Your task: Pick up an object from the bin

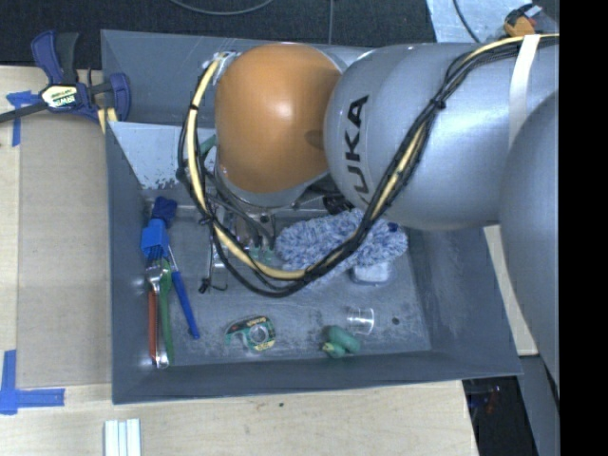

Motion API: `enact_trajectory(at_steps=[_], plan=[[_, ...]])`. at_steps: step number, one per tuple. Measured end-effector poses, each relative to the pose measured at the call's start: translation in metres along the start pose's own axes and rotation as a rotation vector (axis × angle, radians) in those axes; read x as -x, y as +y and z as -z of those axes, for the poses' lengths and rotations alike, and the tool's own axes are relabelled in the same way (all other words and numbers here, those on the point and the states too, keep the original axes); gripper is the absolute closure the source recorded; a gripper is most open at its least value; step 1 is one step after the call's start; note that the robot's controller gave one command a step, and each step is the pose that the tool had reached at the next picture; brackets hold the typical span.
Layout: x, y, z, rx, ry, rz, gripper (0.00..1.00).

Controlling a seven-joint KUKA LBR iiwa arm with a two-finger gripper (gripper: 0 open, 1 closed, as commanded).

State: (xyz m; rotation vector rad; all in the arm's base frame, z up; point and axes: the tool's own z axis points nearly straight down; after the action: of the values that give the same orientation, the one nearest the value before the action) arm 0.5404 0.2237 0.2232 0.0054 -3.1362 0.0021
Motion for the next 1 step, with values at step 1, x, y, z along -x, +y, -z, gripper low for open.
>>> enact_trajectory(at_steps=[1], plan=[[0.002, -0.0011, 0.0047, 0.003, -0.008, -0.005, 0.0]])
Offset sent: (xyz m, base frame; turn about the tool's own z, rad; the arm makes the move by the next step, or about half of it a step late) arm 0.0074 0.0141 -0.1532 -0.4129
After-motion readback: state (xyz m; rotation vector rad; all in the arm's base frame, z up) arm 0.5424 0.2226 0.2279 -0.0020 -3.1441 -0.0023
